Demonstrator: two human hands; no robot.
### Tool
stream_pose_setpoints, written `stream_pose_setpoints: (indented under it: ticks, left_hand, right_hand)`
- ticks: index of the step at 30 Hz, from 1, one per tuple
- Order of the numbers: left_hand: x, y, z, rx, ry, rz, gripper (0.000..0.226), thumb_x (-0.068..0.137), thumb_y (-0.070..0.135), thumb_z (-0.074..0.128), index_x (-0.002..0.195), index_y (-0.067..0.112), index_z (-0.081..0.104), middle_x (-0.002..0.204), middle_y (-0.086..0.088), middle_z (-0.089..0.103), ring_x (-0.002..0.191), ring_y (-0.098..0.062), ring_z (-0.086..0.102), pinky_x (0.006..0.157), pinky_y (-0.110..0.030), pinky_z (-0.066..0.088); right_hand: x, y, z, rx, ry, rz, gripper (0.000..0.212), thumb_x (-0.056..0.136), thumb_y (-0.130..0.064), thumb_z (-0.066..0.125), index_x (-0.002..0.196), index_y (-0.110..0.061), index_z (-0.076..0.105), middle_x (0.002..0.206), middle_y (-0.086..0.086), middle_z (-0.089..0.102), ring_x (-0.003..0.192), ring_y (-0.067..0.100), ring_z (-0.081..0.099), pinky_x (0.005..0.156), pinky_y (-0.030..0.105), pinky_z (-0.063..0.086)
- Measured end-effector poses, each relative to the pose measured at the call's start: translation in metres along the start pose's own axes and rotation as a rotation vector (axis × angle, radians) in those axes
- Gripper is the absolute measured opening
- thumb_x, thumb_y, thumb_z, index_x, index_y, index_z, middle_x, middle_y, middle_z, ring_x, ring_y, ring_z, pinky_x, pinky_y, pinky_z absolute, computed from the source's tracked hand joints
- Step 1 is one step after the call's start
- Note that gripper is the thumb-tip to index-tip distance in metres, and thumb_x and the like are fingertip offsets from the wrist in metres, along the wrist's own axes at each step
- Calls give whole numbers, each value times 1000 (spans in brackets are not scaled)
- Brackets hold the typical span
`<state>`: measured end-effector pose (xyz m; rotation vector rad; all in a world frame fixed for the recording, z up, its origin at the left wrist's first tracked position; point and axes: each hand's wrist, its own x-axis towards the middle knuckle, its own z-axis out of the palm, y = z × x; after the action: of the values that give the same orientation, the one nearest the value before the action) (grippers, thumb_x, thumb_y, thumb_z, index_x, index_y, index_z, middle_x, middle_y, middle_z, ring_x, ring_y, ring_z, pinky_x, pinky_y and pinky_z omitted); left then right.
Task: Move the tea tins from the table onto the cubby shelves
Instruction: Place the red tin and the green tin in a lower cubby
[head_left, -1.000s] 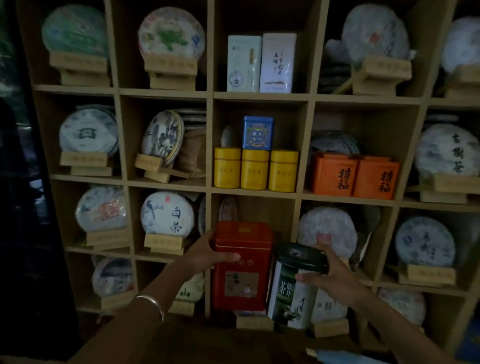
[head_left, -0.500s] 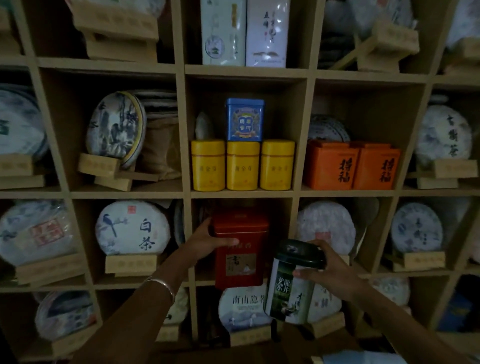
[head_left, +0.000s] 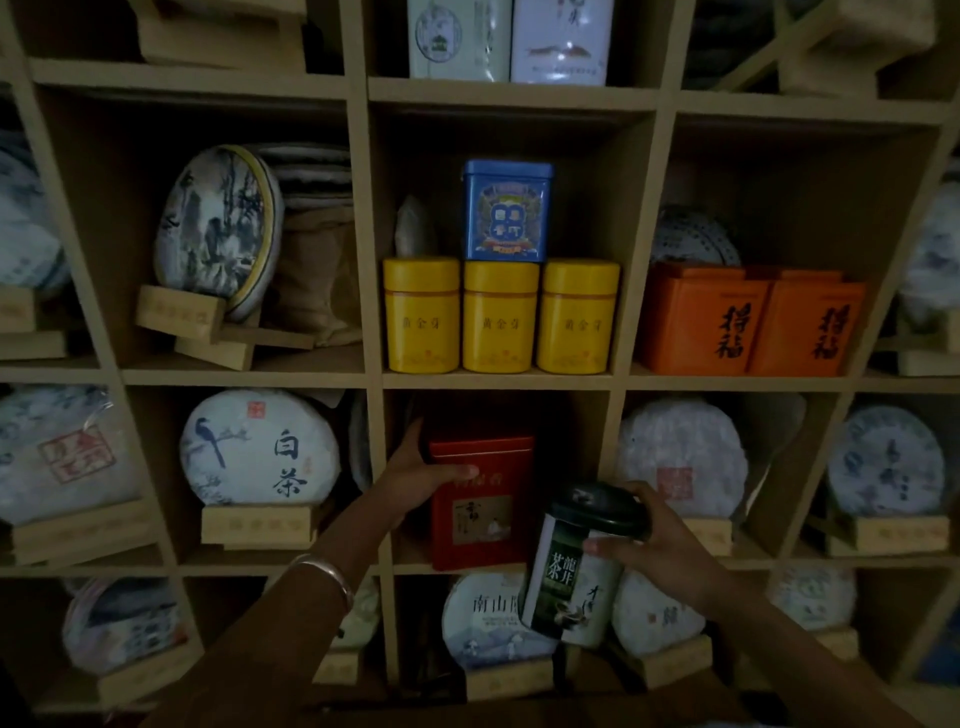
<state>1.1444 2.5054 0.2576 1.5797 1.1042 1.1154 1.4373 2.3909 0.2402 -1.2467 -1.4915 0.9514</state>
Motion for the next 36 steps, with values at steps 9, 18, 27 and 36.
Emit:
stream_pose_setpoints:
  ticks: [9,18,27,36]
  left_hand:
    - [-4,30,6,968,92,497,90,64,54,77,143,30,41,146,-7,39,136,-27,32,114,-46,22]
    - [-5,37,8,1271,-32,466,82,77,43,71,147,33,28,149,3,40,136,-15,38,118,-44,3]
    - [-8,41,-14,1240,-37,352,80,78,27,74,145,25,32,142,-8,42,120,-26,52,89,-37,50]
    - [-4,43,-13,1247,-60,327,84,75,22,77,145,23,31,138,-10,41,117,-31,52,90,-39,49]
  right_hand:
    - [5,2,0,-21,-21,-4,69,57,-23,88,114,-19,50,110,0,64,95,1,65,70,16,54]
    - [11,-12,-2,-46,-23,-31,63,64,-6,85,113,-20,48,110,2,61,93,-2,65,69,17,55]
    - [28,-29,18,-102,12,-42,64,66,-8,86,112,-23,44,110,-4,60,95,-1,61,67,11,51]
    - [60,-29,43,-252,-31,-1,80,66,-9,86,121,-17,27,109,-9,51,104,10,54,77,18,50]
